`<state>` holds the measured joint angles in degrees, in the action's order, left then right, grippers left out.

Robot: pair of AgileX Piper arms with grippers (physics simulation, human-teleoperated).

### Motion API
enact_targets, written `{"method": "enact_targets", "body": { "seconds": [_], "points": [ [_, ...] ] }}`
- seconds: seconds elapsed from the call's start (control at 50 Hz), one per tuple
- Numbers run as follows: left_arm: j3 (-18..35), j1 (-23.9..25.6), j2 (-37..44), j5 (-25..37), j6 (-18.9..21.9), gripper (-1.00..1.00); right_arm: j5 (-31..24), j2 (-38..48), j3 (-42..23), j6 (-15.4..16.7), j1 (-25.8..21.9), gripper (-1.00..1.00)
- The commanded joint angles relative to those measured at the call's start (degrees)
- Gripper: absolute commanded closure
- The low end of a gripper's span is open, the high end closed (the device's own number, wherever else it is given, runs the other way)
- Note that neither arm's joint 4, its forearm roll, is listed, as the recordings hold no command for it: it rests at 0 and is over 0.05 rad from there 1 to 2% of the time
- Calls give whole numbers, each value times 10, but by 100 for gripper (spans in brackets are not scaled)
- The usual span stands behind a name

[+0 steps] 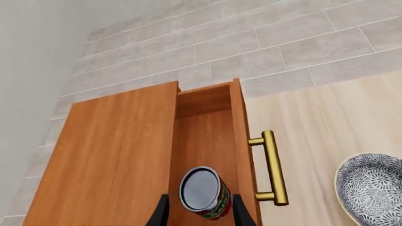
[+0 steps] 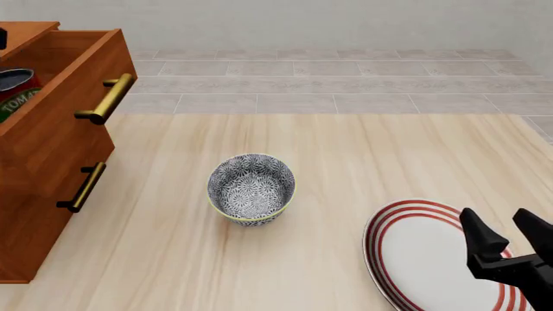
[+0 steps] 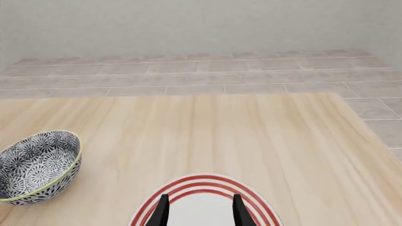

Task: Put the ketchup in the top drawer of the cabinet.

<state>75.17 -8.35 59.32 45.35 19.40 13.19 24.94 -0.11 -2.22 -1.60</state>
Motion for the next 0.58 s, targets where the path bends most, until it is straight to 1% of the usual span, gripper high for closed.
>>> {"method": "enact_targets", "body": {
  "seconds": [0.02,0.1,0.12,0.2,0.32,0.52,0.58],
  "points": [
    [38,11,-30,27,10,-100,-1,-2,0,0,1,-100],
    [53,24,-39,38,6,-100,-1,-1,0,0,1,-100],
    [64,26,-39,43,1,-100,-1,-1,0,1,1,-100],
    [79,33,-40,53,2,-100,-1,-1,0,0,0,-100],
    [116,50,-44,70,-3,-100,0,0,0,1,-2,-100],
    [131,78,-49,75,-14,-100,-1,-1,0,1,-4,-100],
    [137,94,-53,76,-17,-100,-2,-3,0,1,0,-100]
  ]
}}
